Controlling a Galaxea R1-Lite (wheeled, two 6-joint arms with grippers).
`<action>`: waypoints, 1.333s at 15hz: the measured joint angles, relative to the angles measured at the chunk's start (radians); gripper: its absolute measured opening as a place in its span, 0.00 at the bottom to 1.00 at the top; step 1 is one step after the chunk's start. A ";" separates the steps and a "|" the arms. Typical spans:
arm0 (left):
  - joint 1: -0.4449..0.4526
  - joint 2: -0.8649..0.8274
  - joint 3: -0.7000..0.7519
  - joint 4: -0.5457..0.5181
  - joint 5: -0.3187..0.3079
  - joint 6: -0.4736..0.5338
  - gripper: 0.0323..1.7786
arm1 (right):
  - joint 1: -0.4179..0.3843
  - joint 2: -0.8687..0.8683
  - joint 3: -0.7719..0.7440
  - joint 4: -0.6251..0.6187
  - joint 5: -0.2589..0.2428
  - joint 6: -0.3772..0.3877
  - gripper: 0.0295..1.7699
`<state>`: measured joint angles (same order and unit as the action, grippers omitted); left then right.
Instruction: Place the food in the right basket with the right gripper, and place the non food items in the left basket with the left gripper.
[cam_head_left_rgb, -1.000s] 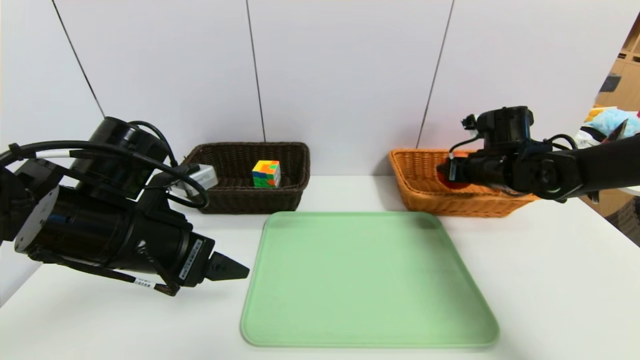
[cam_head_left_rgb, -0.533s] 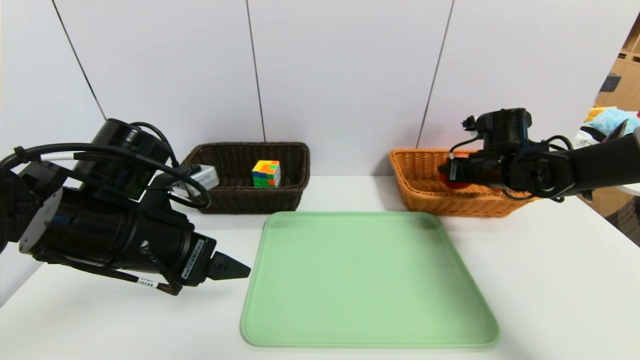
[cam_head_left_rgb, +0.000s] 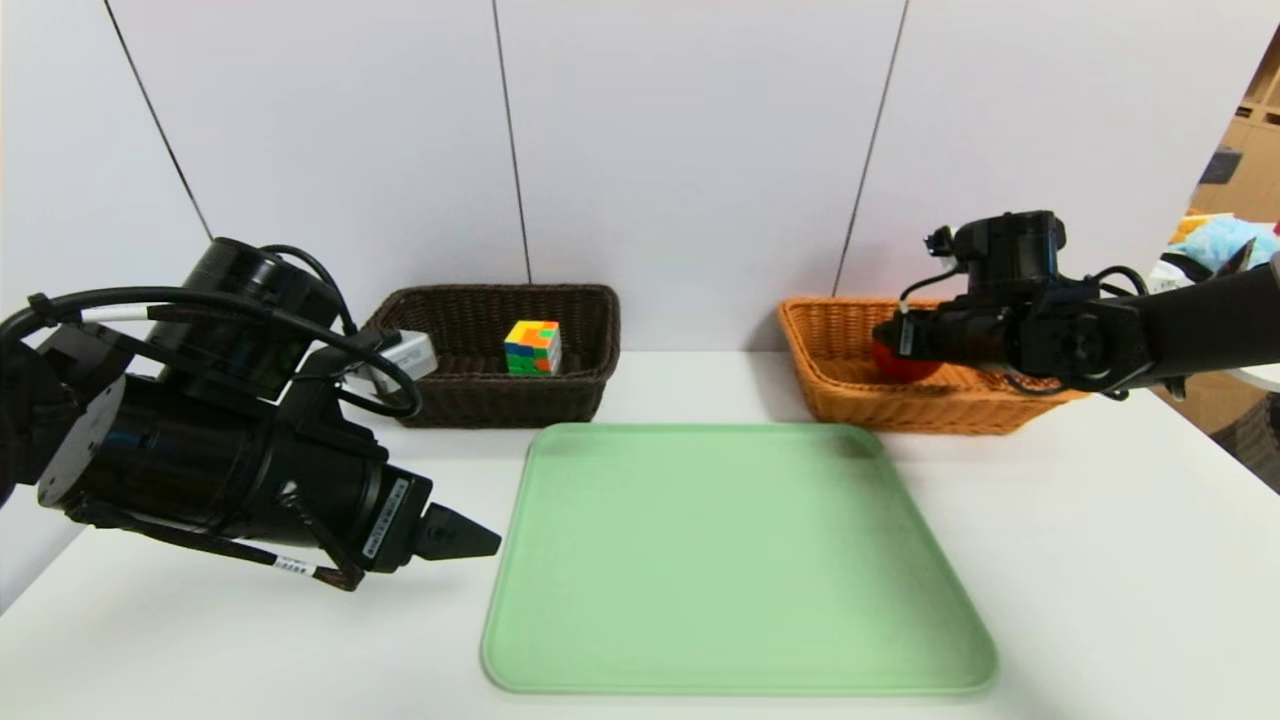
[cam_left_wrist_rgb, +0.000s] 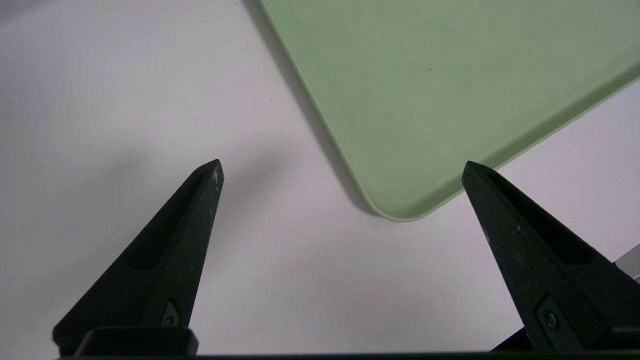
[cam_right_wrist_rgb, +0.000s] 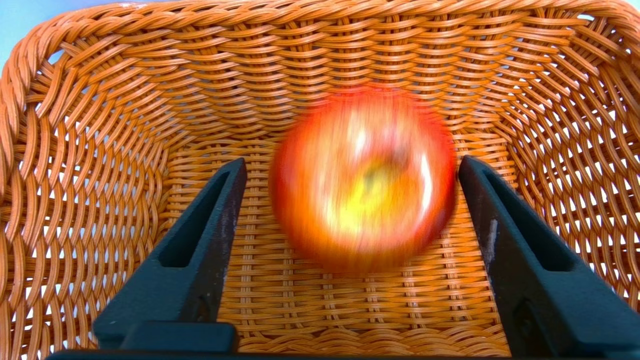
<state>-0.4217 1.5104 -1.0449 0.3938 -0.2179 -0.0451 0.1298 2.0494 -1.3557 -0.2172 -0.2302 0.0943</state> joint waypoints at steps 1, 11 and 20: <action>0.000 0.000 0.000 0.000 0.000 0.000 0.95 | 0.000 -0.001 0.000 0.000 0.000 0.000 0.84; 0.039 -0.105 0.004 0.007 0.001 -0.003 0.95 | 0.014 -0.179 0.015 0.177 0.016 0.000 0.93; 0.110 -0.363 0.129 0.073 0.089 0.014 0.95 | 0.129 -0.683 0.238 0.557 0.013 -0.005 0.96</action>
<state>-0.3113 1.1472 -0.9160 0.4670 -0.1294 -0.0311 0.2591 1.3666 -1.1179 0.3396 -0.2172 0.0889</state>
